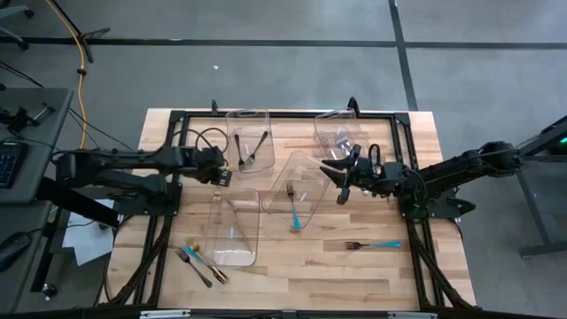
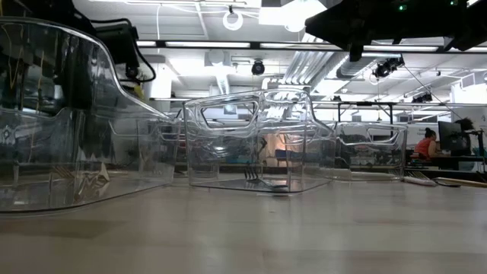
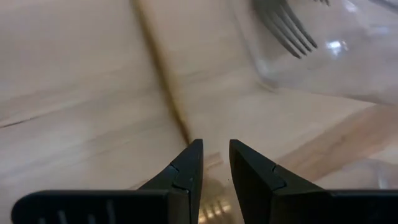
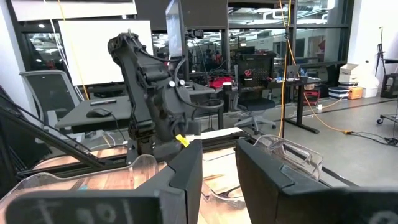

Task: Sort silverware by color (type)
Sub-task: Put the gold fork into the bottom left transparent bin

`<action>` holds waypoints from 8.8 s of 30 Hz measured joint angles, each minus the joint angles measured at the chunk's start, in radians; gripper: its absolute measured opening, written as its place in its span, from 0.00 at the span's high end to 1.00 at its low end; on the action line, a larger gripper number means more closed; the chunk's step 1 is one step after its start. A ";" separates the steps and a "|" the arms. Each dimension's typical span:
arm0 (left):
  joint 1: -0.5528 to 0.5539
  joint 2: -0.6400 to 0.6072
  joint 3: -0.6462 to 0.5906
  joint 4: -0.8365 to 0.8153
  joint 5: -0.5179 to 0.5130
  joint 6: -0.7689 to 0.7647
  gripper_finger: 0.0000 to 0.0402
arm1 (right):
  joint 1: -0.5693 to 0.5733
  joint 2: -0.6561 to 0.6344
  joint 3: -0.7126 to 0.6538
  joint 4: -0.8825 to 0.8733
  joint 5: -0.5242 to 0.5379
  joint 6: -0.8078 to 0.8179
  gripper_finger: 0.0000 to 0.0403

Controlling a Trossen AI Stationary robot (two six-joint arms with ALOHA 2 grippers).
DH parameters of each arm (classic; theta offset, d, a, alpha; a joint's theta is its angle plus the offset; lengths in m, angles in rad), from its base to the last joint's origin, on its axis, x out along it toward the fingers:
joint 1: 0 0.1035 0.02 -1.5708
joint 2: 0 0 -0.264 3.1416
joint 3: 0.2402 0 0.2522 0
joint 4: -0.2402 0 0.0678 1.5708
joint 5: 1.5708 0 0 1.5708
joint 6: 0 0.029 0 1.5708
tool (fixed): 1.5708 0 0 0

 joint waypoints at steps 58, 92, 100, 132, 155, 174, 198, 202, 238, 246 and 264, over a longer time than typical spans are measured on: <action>-0.026 0.044 0.080 -0.158 -0.006 -0.013 0.82 | 0.000 0.000 0.000 -0.040 0.000 0.001 0.77; 0.037 0.089 -0.039 0.065 -0.047 0.043 0.82 | 0.000 0.000 0.000 -0.040 0.000 0.001 0.77; 0.036 0.168 -0.035 0.076 -0.046 0.044 0.82 | 0.000 0.000 0.000 -0.040 0.000 0.001 0.77; 0.035 -0.139 0.208 -0.227 -0.261 0.146 0.98 | 0.000 0.000 0.000 -0.040 0.000 0.001 0.77; -0.411 -0.297 -0.329 1.552 -0.323 0.867 0.98 | 0.000 0.000 0.000 -0.040 -0.091 0.024 0.77; -0.427 -0.269 -0.334 1.587 -0.350 0.942 0.98 | -0.009 0.000 0.000 -0.018 -0.078 -0.001 0.79; -0.426 -0.269 -0.333 1.566 -0.343 0.957 0.98 | -0.010 0.000 0.000 -0.033 -0.042 -0.002 1.00; -0.442 -0.262 -0.313 1.522 -0.396 0.941 0.98 | -0.010 0.000 0.000 -0.037 -0.042 0.019 1.00; -0.868 0.378 0.500 -0.052 -0.083 1.419 0.98 | -0.009 0.000 0.000 -0.054 -0.041 0.034 1.00; -0.796 0.415 0.493 -0.045 0.004 1.448 0.98 | -0.009 0.000 0.000 -0.057 -0.041 0.034 1.00; -0.797 0.562 0.492 -0.022 0.024 1.466 0.91 | -0.009 0.000 0.000 -0.060 -0.041 0.042 1.00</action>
